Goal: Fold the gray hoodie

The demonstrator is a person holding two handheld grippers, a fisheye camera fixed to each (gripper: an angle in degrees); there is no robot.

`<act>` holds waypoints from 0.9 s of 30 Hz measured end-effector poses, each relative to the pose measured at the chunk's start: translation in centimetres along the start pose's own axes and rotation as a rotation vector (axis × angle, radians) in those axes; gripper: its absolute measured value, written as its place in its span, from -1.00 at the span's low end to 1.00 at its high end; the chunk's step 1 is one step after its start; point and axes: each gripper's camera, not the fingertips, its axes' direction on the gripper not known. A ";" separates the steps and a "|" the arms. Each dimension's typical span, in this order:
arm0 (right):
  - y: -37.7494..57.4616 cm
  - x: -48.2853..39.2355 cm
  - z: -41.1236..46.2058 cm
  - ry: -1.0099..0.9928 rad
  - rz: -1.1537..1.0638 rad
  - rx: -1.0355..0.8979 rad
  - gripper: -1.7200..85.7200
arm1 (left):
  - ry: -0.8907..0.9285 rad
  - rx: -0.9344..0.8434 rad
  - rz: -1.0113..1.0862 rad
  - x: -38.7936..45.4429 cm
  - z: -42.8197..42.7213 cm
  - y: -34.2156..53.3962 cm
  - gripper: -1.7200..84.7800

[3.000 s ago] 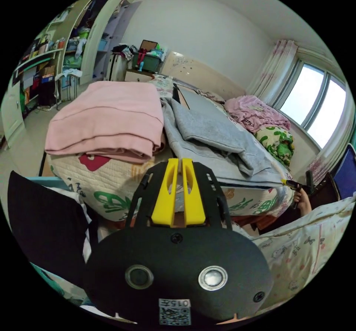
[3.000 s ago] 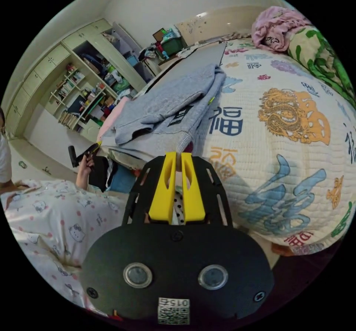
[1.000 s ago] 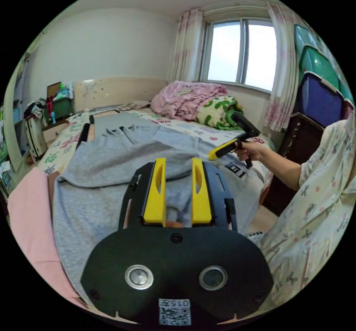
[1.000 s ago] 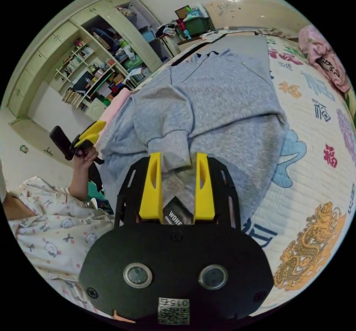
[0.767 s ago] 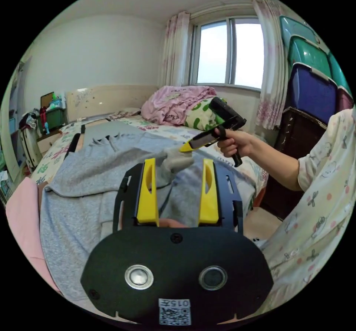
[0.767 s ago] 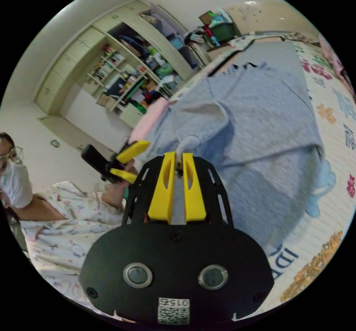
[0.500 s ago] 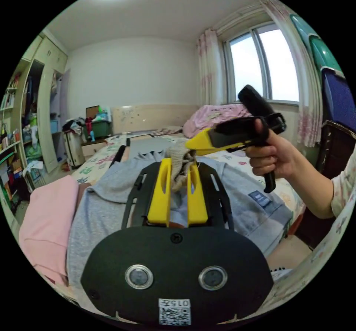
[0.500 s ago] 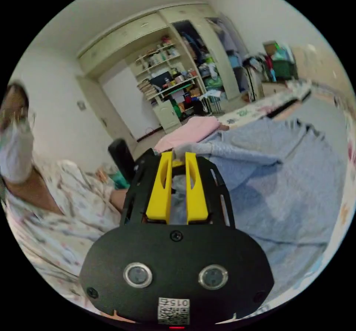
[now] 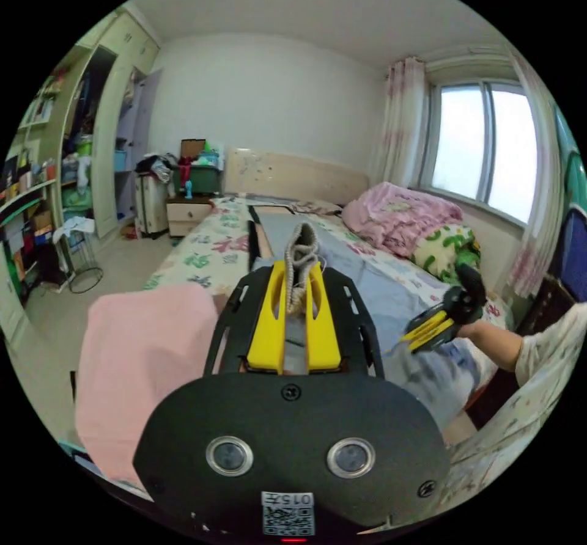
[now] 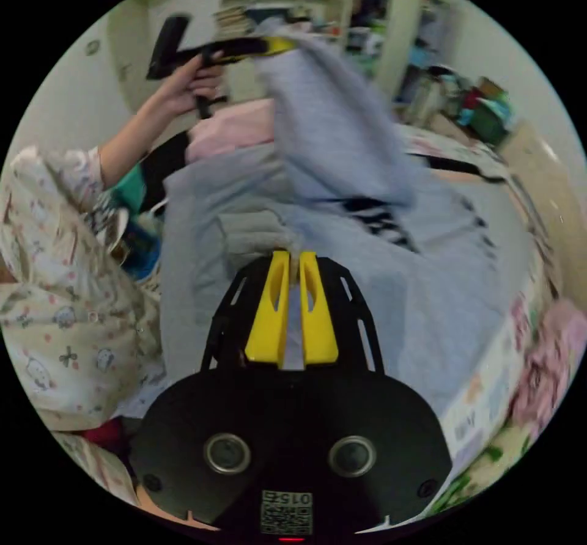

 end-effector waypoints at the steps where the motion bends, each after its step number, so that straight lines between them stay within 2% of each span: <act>1: 0.9 5.6 -4.7 0.135 0.188 0.078 -0.90 | -0.078 0.015 -0.004 -2.0 -0.8 -1.2 -0.86; 2: 2.9 11.3 -10.0 0.295 0.414 0.166 -0.90 | -0.274 0.042 0.015 -5.7 -2.2 -3.3 -0.85; 3: 4.1 13.6 -12.3 0.401 0.518 0.195 -0.89 | -0.466 0.065 0.014 -9.2 -3.1 -4.8 -0.84; 5: 8.8 18.7 -18.8 0.843 0.818 0.164 -0.86 | -0.707 0.085 -0.071 -14.5 -4.5 -5.1 -0.78; 6: 10.0 19.4 -19.9 0.882 0.894 0.139 -0.85 | -0.779 0.067 -0.144 -17.4 -5.7 -4.3 -0.69; 7: 12.1 19.8 -21.6 0.834 0.976 0.103 -0.75 | -0.782 0.060 -0.183 -18.6 -6.4 -3.6 -0.64; 8: 13.8 18.6 -22.6 0.711 0.965 0.116 -0.68 | -0.738 0.064 -0.224 -20.0 -8.0 -1.6 -0.62; 11: 17.4 12.0 -22.0 0.383 0.835 0.183 -0.65 | -0.527 0.050 -0.193 -18.7 -11.3 5.2 -0.60; 15: 20.6 3.8 -17.8 0.116 0.814 0.096 -0.63 | -0.103 -0.165 -0.121 -12.7 -12.5 17.5 -0.64; 17: 21.9 -1.4 -15.3 -0.068 0.820 0.081 -0.62 | -0.007 -0.225 -0.153 -10.3 -13.0 23.1 -0.63; 21: 22.5 -7.4 -13.9 -0.214 0.839 0.143 -0.60 | 0.019 -0.291 -0.258 -6.3 -14.0 33.5 -0.58; 25: 19.6 -11.0 -13.0 -0.246 0.808 0.076 -0.59 | 0.075 -0.375 -0.287 -5.2 -11.1 37.1 -0.58; 27: 18.4 -12.1 -13.1 -0.235 0.802 0.052 -0.59 | 0.160 -0.370 -0.272 -4.7 -9.4 37.3 -0.66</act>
